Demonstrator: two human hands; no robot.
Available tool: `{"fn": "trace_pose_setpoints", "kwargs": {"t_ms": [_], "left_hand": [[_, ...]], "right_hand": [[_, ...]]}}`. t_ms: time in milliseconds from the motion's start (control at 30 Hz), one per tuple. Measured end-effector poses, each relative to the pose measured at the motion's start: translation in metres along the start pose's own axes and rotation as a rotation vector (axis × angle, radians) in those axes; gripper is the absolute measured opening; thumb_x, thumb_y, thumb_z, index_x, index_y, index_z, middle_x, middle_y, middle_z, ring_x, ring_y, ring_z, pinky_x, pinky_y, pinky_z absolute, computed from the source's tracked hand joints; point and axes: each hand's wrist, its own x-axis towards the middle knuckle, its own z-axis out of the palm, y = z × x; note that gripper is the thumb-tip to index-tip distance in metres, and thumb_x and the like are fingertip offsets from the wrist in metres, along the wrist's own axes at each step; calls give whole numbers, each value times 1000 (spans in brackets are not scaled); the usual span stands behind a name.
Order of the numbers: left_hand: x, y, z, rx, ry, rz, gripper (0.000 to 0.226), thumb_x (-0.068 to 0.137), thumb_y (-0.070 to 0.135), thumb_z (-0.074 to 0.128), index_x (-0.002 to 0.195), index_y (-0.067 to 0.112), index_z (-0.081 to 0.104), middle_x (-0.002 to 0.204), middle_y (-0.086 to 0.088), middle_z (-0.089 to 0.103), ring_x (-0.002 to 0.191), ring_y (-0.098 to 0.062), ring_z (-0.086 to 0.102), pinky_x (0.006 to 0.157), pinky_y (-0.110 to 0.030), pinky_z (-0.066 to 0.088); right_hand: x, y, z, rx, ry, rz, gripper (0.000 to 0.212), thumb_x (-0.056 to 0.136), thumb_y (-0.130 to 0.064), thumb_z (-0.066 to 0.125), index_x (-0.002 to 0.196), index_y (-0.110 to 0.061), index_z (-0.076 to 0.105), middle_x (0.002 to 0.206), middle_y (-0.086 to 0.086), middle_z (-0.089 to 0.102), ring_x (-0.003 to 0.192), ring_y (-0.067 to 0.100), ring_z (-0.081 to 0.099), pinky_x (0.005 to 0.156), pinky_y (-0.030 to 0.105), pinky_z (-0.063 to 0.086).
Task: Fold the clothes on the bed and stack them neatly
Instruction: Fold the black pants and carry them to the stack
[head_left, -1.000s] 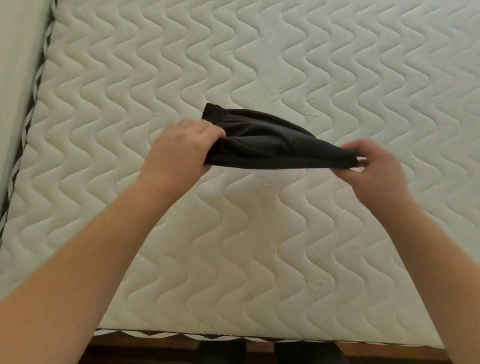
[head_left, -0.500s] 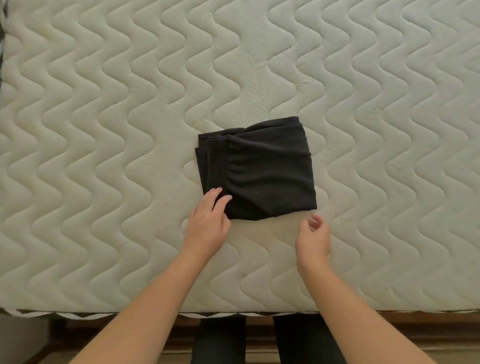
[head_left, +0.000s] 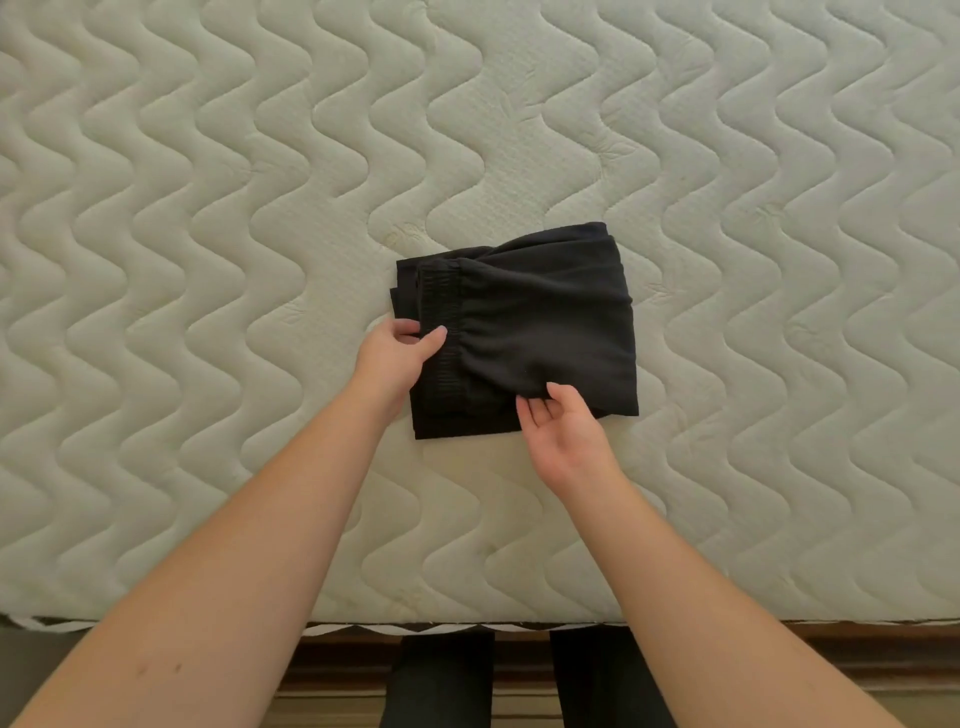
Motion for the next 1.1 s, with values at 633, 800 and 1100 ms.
{"fn": "trace_pose_setpoints", "kwargs": {"t_ms": [633, 800, 1100], "left_hand": [[24, 48, 54, 995, 225, 886, 48, 104, 36, 31, 144, 16, 47, 149, -4, 48, 143, -22, 35, 121, -45, 13], [75, 68, 29, 1062, -99, 728, 51, 101, 53, 29, 131, 23, 56, 129, -2, 59, 123, -26, 51, 105, -44, 31], [71, 31, 28, 1241, 201, 579, 59, 94, 65, 29, 110, 15, 56, 106, -10, 56, 98, -31, 49, 83, -42, 35]], "right_hand": [[-2, -85, 52, -1647, -15, -1086, 36, 102, -28, 46, 137, -24, 49, 133, -8, 56, 122, 9, 50, 104, 30, 39], [58, -104, 104, -2172, -105, -1214, 60, 103, -45, 32, 156, -22, 17, 163, -4, 18, 151, 15, 7, 121, 36, 0], [111, -108, 68, -2445, 77, -1183, 71, 98, -59, 8, 157, -20, 10, 165, -3, 8, 152, 14, 0, 122, 40, -5]]}}
